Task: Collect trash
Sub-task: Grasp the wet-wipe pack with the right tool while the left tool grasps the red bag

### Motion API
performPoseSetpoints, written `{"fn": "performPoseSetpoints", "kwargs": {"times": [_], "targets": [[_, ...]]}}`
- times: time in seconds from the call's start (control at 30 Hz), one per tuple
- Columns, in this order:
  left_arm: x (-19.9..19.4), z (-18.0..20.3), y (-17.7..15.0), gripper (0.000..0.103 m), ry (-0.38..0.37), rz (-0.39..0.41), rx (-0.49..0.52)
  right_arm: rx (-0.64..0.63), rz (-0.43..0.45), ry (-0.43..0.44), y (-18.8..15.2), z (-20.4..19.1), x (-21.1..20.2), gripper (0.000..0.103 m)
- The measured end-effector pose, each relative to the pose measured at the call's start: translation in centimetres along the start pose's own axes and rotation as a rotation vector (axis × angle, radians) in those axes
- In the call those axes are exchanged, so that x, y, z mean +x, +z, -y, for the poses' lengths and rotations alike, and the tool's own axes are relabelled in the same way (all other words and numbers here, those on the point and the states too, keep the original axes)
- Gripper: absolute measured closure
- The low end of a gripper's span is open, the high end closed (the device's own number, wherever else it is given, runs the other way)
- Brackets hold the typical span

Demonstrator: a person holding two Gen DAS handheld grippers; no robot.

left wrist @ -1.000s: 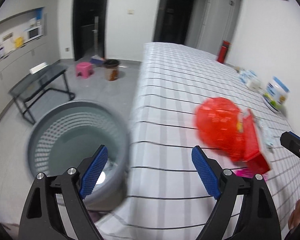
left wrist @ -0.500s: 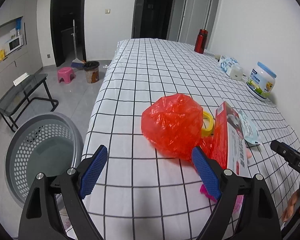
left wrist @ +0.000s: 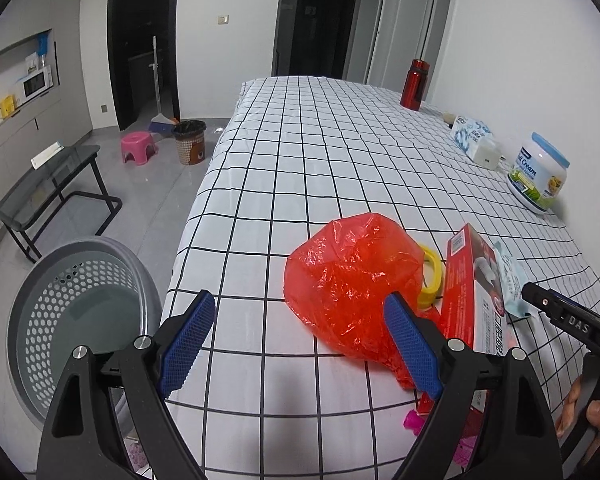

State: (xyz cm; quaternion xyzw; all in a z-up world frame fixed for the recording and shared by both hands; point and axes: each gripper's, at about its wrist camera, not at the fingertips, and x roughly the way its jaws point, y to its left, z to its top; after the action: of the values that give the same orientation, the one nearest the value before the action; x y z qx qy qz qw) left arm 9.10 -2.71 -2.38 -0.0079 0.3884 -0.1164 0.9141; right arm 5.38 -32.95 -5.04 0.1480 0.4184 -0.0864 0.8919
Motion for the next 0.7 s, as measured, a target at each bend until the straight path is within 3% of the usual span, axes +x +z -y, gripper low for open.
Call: {"fn": "performPoseSetpoints", "kwargs": {"times": [0.43, 0.7], "targets": [[0.3, -0.2, 0.3, 0.018, -0.004, 0.004, -0.004, 0.011, -0.076, -0.062, 1.8, -0.1, 4.1, 0.035], [0.1, -0.1, 0.3, 0.018, -0.005, 0.006, -0.003, 0.019, -0.075, -0.065, 1.7, 0.4, 4.5, 0.035]]}}
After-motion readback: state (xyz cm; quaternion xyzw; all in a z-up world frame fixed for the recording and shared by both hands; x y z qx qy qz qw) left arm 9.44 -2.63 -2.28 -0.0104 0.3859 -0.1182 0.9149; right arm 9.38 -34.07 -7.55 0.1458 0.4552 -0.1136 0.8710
